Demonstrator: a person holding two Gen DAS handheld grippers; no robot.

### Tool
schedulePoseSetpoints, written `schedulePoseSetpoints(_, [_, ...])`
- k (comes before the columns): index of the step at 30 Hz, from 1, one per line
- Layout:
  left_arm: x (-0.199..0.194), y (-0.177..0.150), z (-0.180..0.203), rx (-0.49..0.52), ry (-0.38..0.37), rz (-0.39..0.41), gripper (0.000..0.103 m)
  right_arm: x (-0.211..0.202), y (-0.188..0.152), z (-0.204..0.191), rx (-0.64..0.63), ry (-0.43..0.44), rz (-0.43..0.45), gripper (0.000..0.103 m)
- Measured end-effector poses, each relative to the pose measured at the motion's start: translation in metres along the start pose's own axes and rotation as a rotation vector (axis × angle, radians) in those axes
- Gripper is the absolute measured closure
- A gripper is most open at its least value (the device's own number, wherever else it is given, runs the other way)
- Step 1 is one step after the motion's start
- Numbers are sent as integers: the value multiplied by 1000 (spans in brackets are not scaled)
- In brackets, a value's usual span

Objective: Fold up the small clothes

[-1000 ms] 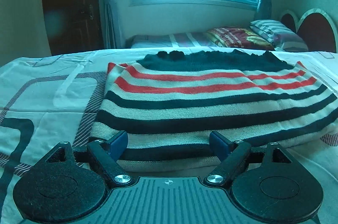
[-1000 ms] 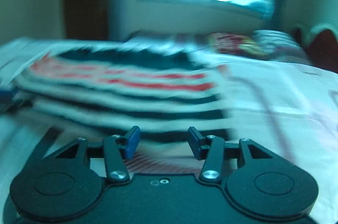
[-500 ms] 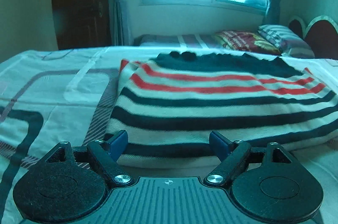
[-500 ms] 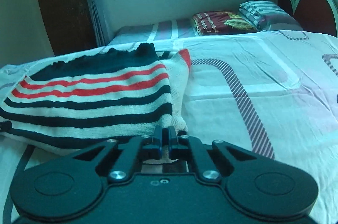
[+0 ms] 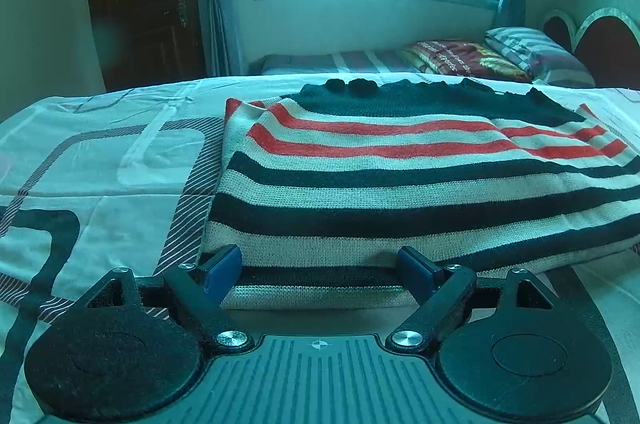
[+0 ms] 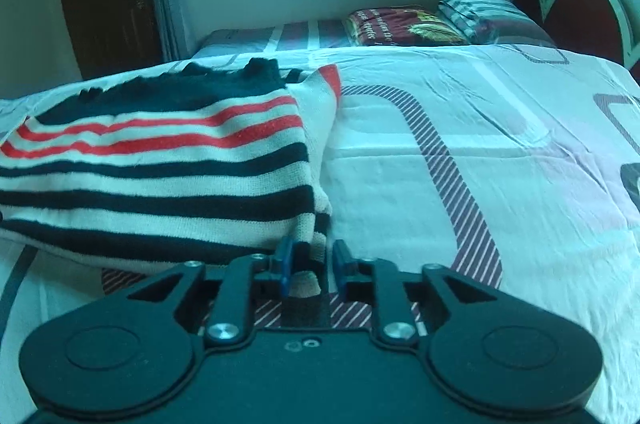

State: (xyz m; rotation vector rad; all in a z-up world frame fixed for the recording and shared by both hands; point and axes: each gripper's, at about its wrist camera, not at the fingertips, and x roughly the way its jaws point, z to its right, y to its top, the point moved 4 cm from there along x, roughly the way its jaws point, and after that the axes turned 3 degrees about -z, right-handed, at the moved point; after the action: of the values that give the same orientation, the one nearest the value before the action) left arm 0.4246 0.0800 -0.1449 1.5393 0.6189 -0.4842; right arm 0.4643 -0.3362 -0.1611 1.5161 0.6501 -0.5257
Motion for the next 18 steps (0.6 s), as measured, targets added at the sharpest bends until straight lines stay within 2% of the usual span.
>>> schedulePoseSetpoints(2, [0,1,1,0,3,-5,19,-13,2,-6,25,7,41,80])
schedulePoseSetpoints(4, [0,1,1,1,4,-7,19,-15,4,-21,-4,35,56,81])
schedulePoseSetpoints(6, [0,1,1,4,3,-4,19,-5,4,-36,-53,48,31,85])
schedulePoseSetpoints(8, [0,1,1,8,2,-1,19,15,0,-39,-96,-36,-39,85])
schedulePoseSetpoints(15, [0,-1,-1,0,-8,5,18,19,2,-38,-121,-42,-57,84])
schedulePoseSetpoints(18, [-18,2,-4,-36,-8,9,18,9,5,-38,-101,-26,-65,83])
